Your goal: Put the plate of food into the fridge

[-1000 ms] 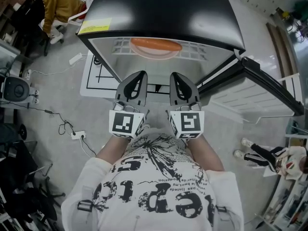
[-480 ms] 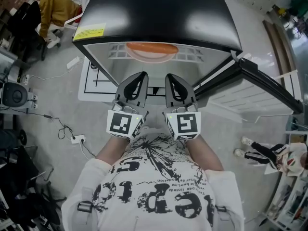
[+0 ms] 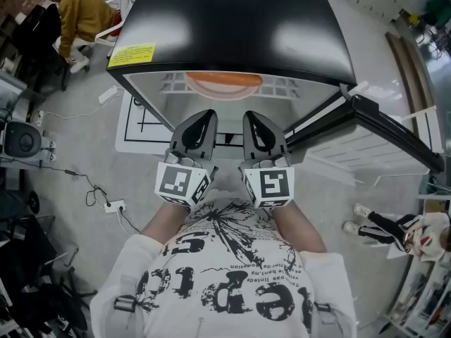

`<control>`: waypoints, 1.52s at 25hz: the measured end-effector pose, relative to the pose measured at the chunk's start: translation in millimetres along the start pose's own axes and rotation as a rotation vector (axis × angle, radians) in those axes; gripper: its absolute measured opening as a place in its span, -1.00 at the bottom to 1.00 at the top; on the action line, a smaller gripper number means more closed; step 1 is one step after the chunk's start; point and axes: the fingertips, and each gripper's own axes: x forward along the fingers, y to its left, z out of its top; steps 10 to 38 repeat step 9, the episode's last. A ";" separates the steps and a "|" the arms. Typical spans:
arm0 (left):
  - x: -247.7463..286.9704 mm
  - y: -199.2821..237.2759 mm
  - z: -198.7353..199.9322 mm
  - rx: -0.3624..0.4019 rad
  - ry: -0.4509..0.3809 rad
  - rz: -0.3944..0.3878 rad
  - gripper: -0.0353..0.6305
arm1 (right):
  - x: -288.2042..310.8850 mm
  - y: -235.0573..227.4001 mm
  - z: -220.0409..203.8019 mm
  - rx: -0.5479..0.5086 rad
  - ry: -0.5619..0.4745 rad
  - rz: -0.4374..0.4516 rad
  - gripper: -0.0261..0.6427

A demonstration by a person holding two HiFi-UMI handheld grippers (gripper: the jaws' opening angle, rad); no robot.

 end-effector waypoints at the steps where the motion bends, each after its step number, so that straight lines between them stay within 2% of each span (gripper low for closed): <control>1: -1.1 -1.2 3.0 0.034 -0.009 0.004 -0.87 | 0.4 0.2 0.5 0.005 -0.004 0.000 -0.92; 4: -3.8 -5.2 14.8 0.096 -0.049 0.002 -0.87 | 1.8 1.4 2.8 0.018 -0.019 0.006 -0.92; 9: 1.3 0.0 15.6 0.071 -0.043 -0.002 -0.87 | 5.9 1.0 6.1 0.019 -0.031 0.007 -0.92; 38: 1.3 0.0 15.6 0.071 -0.043 -0.002 -0.87 | 5.9 1.0 6.1 0.019 -0.031 0.007 -0.92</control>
